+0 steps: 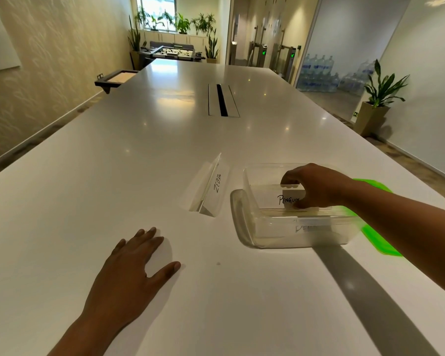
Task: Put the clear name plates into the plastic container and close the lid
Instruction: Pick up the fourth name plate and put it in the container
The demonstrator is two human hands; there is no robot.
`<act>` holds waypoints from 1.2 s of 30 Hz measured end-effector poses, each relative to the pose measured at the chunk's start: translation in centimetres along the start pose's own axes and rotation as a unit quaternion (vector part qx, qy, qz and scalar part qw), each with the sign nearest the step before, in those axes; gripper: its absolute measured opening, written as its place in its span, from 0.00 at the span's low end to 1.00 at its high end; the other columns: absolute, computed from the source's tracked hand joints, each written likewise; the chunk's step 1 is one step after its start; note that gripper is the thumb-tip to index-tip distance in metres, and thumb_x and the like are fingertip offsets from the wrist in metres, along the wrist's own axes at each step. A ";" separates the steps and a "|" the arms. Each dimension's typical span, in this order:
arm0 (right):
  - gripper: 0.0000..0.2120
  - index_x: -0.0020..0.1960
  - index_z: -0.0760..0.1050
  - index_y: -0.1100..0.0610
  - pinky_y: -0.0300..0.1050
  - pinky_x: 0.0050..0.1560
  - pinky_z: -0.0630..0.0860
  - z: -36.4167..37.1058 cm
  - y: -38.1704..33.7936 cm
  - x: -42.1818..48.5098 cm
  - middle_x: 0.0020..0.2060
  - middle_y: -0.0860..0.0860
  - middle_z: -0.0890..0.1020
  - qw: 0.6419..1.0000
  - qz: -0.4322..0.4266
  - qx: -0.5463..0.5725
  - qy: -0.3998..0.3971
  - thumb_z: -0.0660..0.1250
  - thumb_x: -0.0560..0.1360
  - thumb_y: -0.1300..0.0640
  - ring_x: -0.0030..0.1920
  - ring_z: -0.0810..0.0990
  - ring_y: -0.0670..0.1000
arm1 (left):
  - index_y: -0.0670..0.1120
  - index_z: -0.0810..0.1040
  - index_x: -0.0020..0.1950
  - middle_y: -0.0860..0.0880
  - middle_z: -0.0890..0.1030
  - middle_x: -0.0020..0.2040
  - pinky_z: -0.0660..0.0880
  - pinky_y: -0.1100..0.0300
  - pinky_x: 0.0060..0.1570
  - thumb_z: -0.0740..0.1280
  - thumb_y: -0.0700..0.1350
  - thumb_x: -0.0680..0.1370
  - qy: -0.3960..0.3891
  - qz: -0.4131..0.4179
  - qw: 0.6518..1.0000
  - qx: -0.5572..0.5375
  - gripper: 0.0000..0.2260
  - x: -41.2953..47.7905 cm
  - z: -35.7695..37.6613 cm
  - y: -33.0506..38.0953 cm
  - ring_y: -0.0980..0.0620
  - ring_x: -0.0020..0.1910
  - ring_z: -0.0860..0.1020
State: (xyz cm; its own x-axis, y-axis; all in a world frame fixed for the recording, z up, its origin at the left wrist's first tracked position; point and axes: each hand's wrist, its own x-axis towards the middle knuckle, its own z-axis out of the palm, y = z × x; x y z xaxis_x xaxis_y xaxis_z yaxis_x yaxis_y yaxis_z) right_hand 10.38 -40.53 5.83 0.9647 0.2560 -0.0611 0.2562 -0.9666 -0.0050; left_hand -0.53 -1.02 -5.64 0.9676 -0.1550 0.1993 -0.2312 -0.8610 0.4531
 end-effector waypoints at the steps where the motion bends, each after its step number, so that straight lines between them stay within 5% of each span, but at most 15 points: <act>1: 0.26 0.58 0.76 0.47 0.46 0.50 0.79 0.1 0.1 0.0 0.55 0.46 0.82 1.000 -0.001 0.004 0.006 0.80 0.62 0.51 0.52 0.80 0.49 | 0.53 0.69 0.73 0.57 0.63 0.77 0.51 0.57 0.76 0.54 0.73 0.70 0.000 0.000 1.000 0.000 0.38 0.0 0.0 0.0 0.60 0.76 0.57; 8: 0.19 0.60 0.77 0.52 0.43 0.52 0.78 -1.3 -1.8 -1.9 0.54 0.48 0.82 0.991 -0.006 0.099 0.087 0.75 0.71 0.54 0.52 0.79 0.46 | 0.53 0.69 0.73 0.57 0.63 0.77 0.50 0.58 0.75 0.54 0.73 0.71 0.000 0.001 1.000 0.006 0.38 0.0 0.1 -0.1 0.60 0.76 0.57; 13: 0.11 0.58 0.79 0.53 0.22 0.39 0.70 -2.9 -8.5 -6.8 0.52 0.42 0.82 0.924 -0.075 0.278 0.253 0.69 0.76 0.57 0.52 0.77 0.33 | 0.52 0.71 0.72 0.56 0.65 0.76 0.50 0.60 0.73 0.54 0.73 0.70 0.007 0.008 1.000 0.009 0.38 0.2 0.2 0.0 0.60 0.76 0.59; 16: 0.10 0.56 0.80 0.55 0.24 0.46 0.69 -1.8 -12.2 -9.9 0.51 0.41 0.81 0.899 -0.124 0.286 0.306 0.69 0.75 0.57 0.51 0.78 0.35 | 0.52 0.71 0.72 0.56 0.65 0.76 0.50 0.60 0.73 0.53 0.73 0.70 0.006 0.007 1.000 0.009 0.38 0.2 0.1 0.0 0.60 0.76 0.59; 22: 0.15 0.58 0.76 0.45 0.31 0.49 0.69 5.5 -15.8 -12.4 0.53 0.38 0.80 0.929 -0.086 0.301 0.199 0.73 0.72 0.50 0.43 0.73 0.26 | 0.52 0.69 0.73 0.55 0.64 0.77 0.49 0.60 0.74 0.51 0.73 0.70 -0.001 -0.003 1.000 0.016 0.39 0.0 -0.1 0.3 0.58 0.77 0.58; 25: 0.21 0.63 0.73 0.43 0.34 0.58 0.69 8.6 -16.3 -12.9 0.60 0.35 0.76 0.948 -0.053 0.279 0.145 0.70 0.71 0.42 0.57 0.72 0.32 | 0.52 0.66 0.75 0.55 0.61 0.78 0.50 0.58 0.76 0.46 0.72 0.71 -0.007 -0.004 0.999 0.040 0.39 -0.1 -0.1 0.6 0.58 0.78 0.55; 28: 0.27 0.69 0.70 0.43 0.27 0.66 0.55 9.9 -16.4 -12.9 0.68 0.36 0.69 0.963 -0.040 0.233 0.130 0.66 0.72 0.39 0.69 0.63 0.36 | 0.52 0.64 0.76 0.54 0.59 0.79 0.49 0.57 0.76 0.43 0.72 0.72 -0.011 -0.003 0.999 0.049 0.39 -0.3 -0.1 0.7 0.57 0.78 0.53; 30: 0.28 0.71 0.68 0.45 0.28 0.68 0.48 10.2 -16.5 -12.7 0.71 0.38 0.66 0.970 -0.043 0.202 0.127 0.64 0.73 0.38 0.72 0.59 0.38 | 0.52 0.63 0.77 0.54 0.58 0.79 0.50 0.56 0.77 0.44 0.71 0.73 -0.015 0.000 0.999 0.050 0.38 -0.3 -0.1 0.8 0.56 0.78 0.53; 36: 0.29 0.72 0.66 0.43 0.35 0.71 0.52 10.8 -16.7 -12.6 0.73 0.39 0.63 0.976 -0.039 0.180 0.118 0.57 0.74 0.34 0.74 0.53 0.37 | 0.51 0.66 0.75 0.53 0.62 0.78 0.52 0.55 0.76 0.56 0.65 0.78 -0.004 0.010 0.999 0.043 0.30 -0.4 0.0 0.7 0.55 0.78 0.56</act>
State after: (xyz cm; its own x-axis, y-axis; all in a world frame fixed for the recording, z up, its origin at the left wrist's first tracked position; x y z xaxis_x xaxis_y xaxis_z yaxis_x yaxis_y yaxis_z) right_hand -6.72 -27.78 -4.13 0.9408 0.2843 0.1845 0.3334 -0.8743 -0.3529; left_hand -1.07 -1.58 -5.38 0.9639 -0.1760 0.1997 -0.2408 -0.8962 0.3726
